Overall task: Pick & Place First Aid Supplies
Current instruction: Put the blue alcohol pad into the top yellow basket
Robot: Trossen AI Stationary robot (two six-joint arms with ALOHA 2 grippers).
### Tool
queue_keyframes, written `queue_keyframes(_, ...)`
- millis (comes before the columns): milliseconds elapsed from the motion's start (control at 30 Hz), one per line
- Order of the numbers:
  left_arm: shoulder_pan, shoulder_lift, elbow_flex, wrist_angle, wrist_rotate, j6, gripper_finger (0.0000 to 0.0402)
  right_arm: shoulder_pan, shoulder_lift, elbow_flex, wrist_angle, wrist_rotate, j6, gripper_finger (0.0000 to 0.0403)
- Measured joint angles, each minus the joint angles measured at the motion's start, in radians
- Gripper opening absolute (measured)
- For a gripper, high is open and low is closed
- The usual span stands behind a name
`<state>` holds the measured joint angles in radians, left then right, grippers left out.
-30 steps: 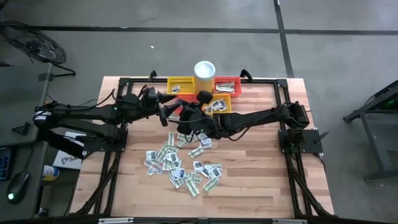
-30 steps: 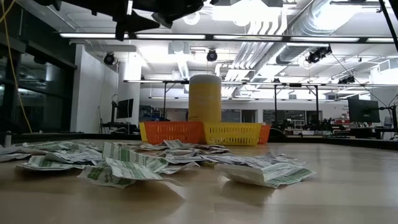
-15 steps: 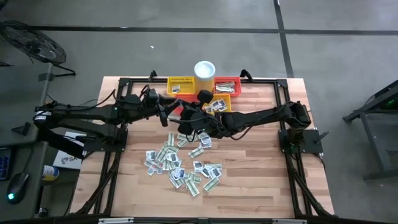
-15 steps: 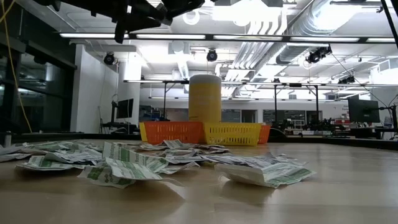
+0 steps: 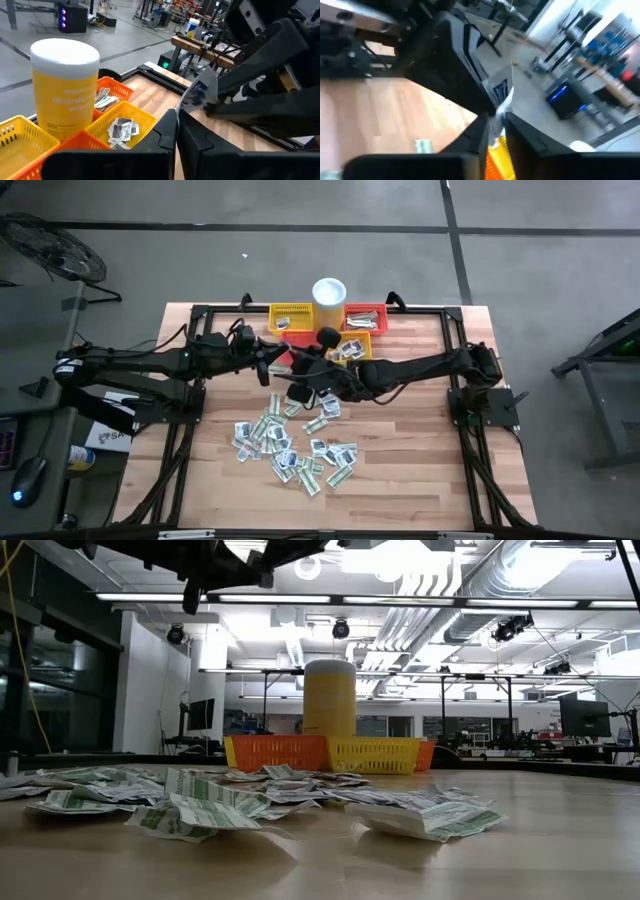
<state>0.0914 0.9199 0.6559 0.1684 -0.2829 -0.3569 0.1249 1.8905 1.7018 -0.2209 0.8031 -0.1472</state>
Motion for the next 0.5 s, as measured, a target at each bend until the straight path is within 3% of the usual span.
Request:
queue_keyframes(167, 0.000, 0.000, 0.000, -0.010, -0.014, 0.000, 0.0002, -0.009, -0.046, 0.000, -0.064, -0.053, 0.113, 0.0127)
queue_keyframes(267, 0.000, 0.000, 0.000, -0.044, -0.061, -0.018, 0.0002, -0.009, -0.079, 0.000, -0.108, -0.030, 0.172, 0.0154)
queue_keyframes(367, 0.025, 0.000, 0.000, -0.085, -0.108, -0.031, 0.0001, -0.009, -0.131, 0.000, -0.182, -0.002, 0.235, 0.0172)
queue_keyframes(500, 0.124, 0.000, 0.000, -0.153, -0.061, -0.090, 0.0001, -0.014, -0.190, 0.000, -0.316, 0.011, 0.348, 0.0179)
